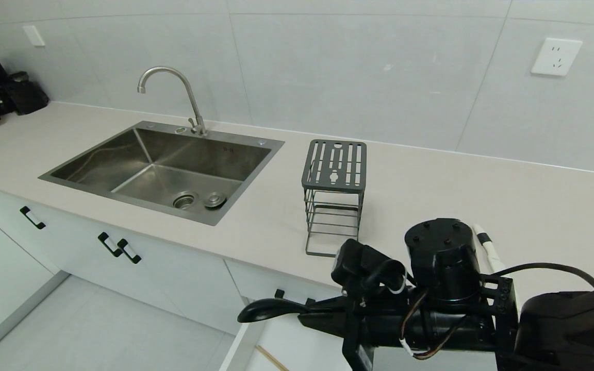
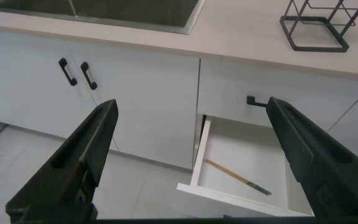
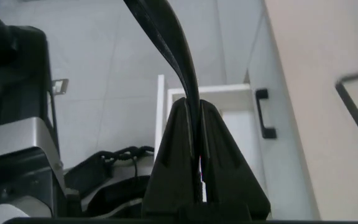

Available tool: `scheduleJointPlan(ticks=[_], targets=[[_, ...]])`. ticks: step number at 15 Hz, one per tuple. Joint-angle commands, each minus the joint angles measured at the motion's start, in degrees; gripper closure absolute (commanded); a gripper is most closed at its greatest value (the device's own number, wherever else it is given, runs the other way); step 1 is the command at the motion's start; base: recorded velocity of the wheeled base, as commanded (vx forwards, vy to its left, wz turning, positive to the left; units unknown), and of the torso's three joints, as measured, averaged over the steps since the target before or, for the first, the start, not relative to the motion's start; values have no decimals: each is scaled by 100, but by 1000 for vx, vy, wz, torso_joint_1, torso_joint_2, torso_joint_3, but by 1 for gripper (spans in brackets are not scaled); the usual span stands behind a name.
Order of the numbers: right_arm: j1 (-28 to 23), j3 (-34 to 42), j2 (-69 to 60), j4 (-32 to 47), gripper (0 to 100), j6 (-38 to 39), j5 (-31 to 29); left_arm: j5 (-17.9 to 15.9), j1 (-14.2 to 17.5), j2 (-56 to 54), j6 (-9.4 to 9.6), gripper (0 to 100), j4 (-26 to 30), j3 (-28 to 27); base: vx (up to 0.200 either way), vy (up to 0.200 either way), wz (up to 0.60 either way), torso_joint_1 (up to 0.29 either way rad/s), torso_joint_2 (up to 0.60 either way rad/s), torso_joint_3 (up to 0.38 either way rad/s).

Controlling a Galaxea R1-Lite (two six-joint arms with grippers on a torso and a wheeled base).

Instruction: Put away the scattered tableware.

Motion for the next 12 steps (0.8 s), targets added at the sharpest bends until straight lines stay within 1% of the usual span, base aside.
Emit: scheduleJointPlan(ticks=[1,4,5,8,12], targets=[[112,-181,40,19,100,-2,-114,1,-1,0,6,0,0,1,0,0,0,0,0,0],[428,-207,32,19,100,-10,-913,1,-1,0,-3,0,0,1,0,0,0,0,0,0],[489,-242,32,19,100,-10,-1010,1,-1,0,-3,0,0,1,0,0,0,0,0,0],[569,-225,-4,37,100,-10,-1151,1,-1,0,-3,0,0,1,0,0,0,0,0,0],[577,-163,-30,37,100,-2,-1160,1,-1,0,-3,0,0,1,0,0,0,0,0,0]])
